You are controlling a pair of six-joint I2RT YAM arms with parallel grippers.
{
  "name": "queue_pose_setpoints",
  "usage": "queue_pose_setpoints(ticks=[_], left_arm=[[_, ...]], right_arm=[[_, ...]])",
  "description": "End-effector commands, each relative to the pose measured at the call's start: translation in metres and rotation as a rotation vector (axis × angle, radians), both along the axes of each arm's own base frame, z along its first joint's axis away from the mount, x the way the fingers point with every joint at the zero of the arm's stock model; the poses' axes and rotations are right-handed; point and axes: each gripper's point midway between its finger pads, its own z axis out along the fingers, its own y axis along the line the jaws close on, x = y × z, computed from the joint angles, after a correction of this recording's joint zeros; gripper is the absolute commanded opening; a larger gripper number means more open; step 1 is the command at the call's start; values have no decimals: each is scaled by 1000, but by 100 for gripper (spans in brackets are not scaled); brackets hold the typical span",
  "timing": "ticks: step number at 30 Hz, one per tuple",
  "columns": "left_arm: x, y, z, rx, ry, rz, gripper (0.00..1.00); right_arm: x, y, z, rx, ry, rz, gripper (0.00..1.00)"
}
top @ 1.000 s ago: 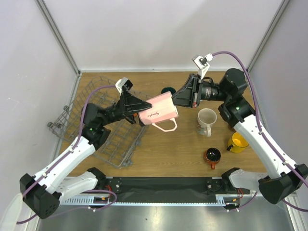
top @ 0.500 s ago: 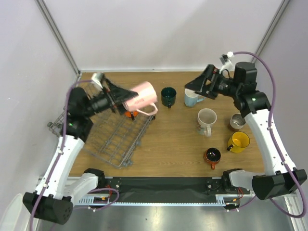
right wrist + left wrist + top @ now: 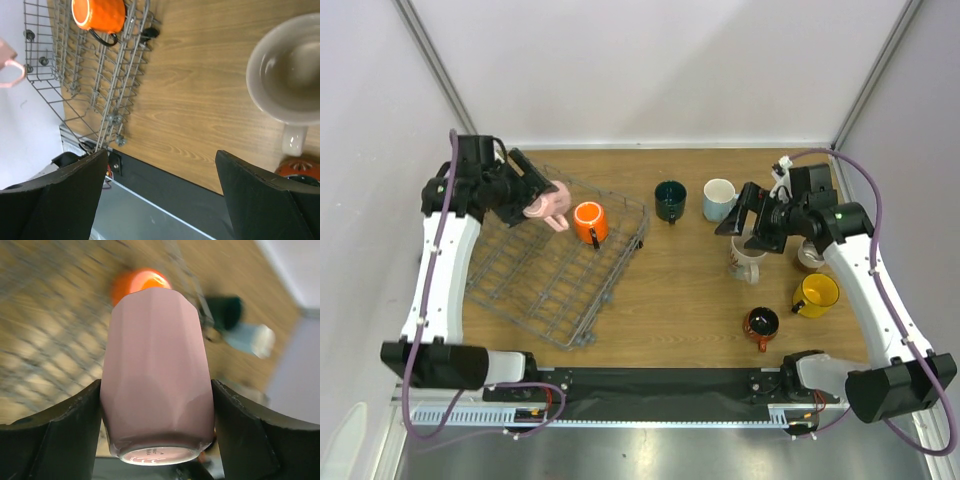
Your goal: Load the cups into the dish rack
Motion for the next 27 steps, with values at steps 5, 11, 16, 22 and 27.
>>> queue_pose_setpoints(ticks=[5,11,16,22,27], left_arm=[[68,92,-3,334,-14,209,0],[118,119,-40,343,95,261,0],[153,121,-62,313,105,270,0],[178,105,-94,188,174,281,0],[178,105,-121,90,284,412,0]], right_arm=[[-18,-10,-11,-60,-6,24,96],[-20,-13,-18,-66,17,9,96],[-18,-19,-24,-95,32,7,96],[-11,-22,-27,-93,51,-21,96],[-6,-20,-27,-85,58,-22,96]])
